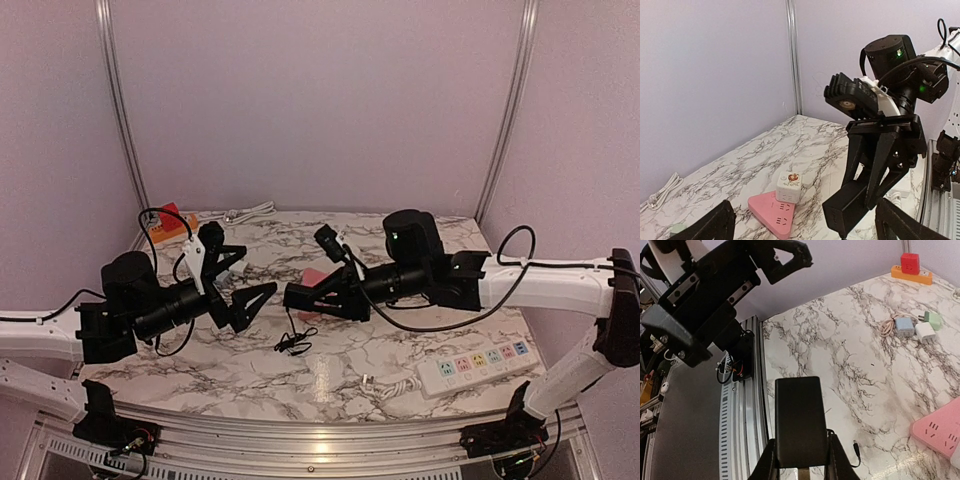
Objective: Insert the plug
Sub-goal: Pass from the left arm to the right, then pass from the right arm to the left
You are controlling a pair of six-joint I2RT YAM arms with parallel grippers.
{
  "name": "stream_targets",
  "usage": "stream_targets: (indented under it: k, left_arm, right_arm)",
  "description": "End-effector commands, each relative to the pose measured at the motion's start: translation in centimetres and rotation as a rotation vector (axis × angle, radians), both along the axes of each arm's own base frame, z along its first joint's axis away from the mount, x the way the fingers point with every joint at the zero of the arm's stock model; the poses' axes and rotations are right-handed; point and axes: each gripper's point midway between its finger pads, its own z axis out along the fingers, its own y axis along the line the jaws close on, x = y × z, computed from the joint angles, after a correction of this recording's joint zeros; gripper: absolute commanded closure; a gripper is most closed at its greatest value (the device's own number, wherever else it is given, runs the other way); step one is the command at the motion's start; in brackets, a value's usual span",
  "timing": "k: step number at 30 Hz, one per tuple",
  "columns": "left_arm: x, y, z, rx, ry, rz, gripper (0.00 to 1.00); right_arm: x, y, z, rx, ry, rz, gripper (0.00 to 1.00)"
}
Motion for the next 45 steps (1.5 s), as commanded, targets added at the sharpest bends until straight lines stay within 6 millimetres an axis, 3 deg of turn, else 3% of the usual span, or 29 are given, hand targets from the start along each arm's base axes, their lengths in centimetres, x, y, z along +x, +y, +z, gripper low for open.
stream_targets:
  k: [1, 6, 12, 18, 28, 31, 45]
  left_arm:
    - [-2.5, -1.2, 1.1, -0.114, 0.099, -0.255, 0.01]
    - [-4.5, -3.5, 0.6, -0.089, 0.156, -0.451, 0.02]
    - [-6.4, -5.8, -0.5, -0.047, 0.221, -0.637, 0.14]
    - [-6.2, -6.3, -0.5, -0.044, 0.229, -0.649, 0.24]
    - [-5.2, -6.7, -1.4, -0.031, 0.252, -0.625, 0.25]
    - [-5.0, -6.8, -1.9, -0.023, 0.262, -0.622, 0.32]
    - [-5.0, -7.0, -1.2, -0.036, 0.257, -0.639, 0.46]
  right_arm:
    - [-0.4, -1.0, 3.8, 0.130, -0.220, 0.024, 1.00]
    - [-1.4, -2.1, 4.6, 0.171, -0.276, 0.036, 1.00]
    - [-2.5, -2.7, 4.7, 0.200, -0.289, 0.073, 1.00]
    - [-3.5, -2.6, 4.3, 0.212, -0.274, 0.130, 1.00]
    - [-5.3, -2.6, 4.5, 0.266, -0.281, 0.214, 1.00]
    - [-5.8, -2.9, 4.7, 0.280, -0.286, 0.231, 1.00]
    - [-5.7, -2.9, 3.2, 0.255, -0.287, 0.232, 1.00]
